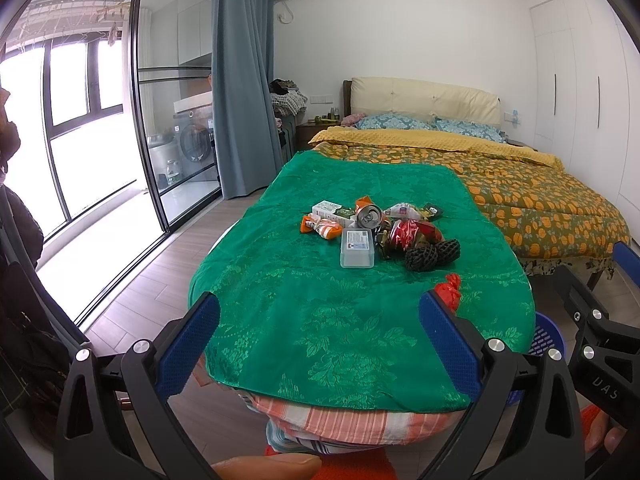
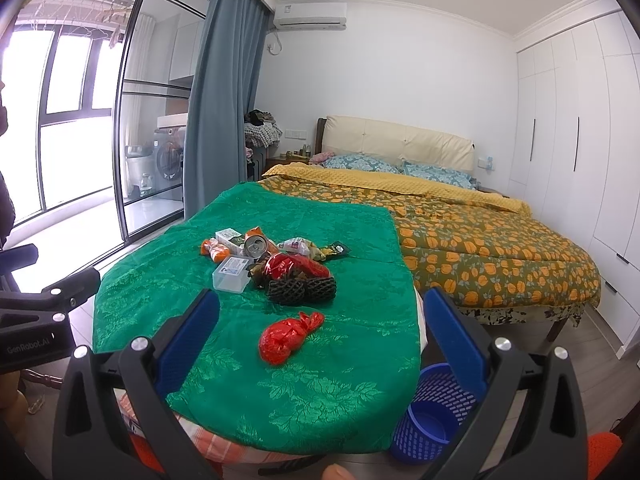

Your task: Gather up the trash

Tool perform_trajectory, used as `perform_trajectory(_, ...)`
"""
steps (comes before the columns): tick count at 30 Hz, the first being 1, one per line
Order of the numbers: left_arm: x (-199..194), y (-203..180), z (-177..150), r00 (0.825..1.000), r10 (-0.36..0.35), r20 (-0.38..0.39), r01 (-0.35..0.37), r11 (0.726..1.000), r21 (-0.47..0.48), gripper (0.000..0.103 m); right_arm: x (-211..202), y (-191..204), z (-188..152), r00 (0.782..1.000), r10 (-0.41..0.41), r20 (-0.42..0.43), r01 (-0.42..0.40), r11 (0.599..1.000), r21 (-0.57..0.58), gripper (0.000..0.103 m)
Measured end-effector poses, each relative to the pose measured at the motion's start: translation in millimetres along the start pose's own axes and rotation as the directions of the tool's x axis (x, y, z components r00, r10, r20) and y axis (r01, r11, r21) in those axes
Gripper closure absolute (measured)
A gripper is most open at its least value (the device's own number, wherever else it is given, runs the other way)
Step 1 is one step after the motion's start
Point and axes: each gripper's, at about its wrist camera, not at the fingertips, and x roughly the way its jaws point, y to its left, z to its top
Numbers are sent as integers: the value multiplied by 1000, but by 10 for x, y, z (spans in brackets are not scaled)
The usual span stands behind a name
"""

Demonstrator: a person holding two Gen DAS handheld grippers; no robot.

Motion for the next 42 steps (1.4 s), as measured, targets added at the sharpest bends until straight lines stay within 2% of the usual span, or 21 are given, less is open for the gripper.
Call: perform_trajectory(42,-23,48,-2,1000,-3,-4,3,1000,3,4,-13,-7,-17,1000,-2,-4,2,1000,2,5)
